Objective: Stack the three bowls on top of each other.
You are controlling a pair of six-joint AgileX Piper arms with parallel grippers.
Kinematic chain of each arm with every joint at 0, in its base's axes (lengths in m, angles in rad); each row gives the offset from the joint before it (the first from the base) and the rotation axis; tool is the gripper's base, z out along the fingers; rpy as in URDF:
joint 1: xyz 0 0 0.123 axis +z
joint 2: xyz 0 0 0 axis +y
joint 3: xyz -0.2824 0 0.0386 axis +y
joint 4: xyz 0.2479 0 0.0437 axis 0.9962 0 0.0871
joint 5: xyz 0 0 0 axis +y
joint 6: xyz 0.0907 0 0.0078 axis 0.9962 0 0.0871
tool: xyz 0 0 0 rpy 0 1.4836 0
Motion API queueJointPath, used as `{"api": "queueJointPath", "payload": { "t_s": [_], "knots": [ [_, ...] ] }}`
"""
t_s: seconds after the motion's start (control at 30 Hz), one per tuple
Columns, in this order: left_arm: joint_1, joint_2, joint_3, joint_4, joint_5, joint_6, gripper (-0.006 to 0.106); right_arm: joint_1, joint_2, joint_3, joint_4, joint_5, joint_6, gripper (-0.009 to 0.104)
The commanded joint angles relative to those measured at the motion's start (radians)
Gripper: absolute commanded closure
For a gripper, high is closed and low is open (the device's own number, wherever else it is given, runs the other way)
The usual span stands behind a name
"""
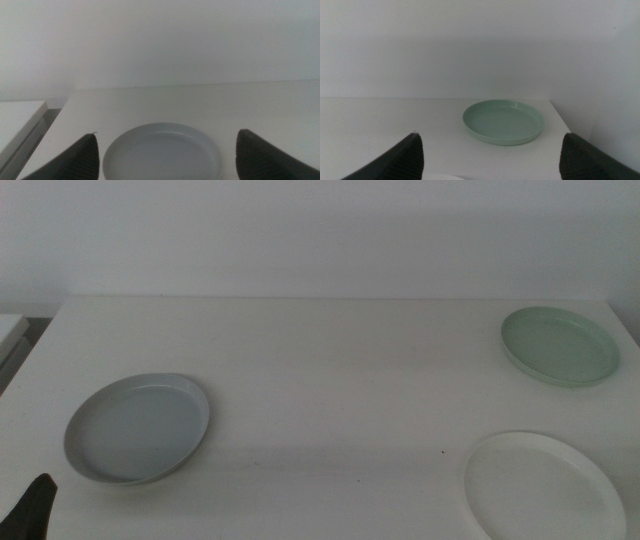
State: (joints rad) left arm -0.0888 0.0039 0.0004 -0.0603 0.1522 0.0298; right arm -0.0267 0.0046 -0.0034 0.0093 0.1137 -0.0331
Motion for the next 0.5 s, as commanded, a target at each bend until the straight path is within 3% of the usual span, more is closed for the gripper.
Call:
{"api": "queueJointPath", "payload": {
  "t_s": [0.0, 0.23, 0.47],
  "knots": [
    [-0.001, -0.004, 0.000, 0.001, -0.013, -0.004, 0.007, -0.004, -0.005, 0.003, -0.004, -0.002, 0.021, 0.002],
    [-0.001, -0.004, 0.000, 0.001, -0.013, -0.004, 0.007, -0.004, 0.173, -0.188, -0.004, 0.067, 0.069, 0.002],
    [-0.001, -0.004, 0.000, 0.001, -0.013, -0.004, 0.007, -0.004, 0.555, -0.611, 0.019, 0.611, 0.107, 0.002]
  ]
}}
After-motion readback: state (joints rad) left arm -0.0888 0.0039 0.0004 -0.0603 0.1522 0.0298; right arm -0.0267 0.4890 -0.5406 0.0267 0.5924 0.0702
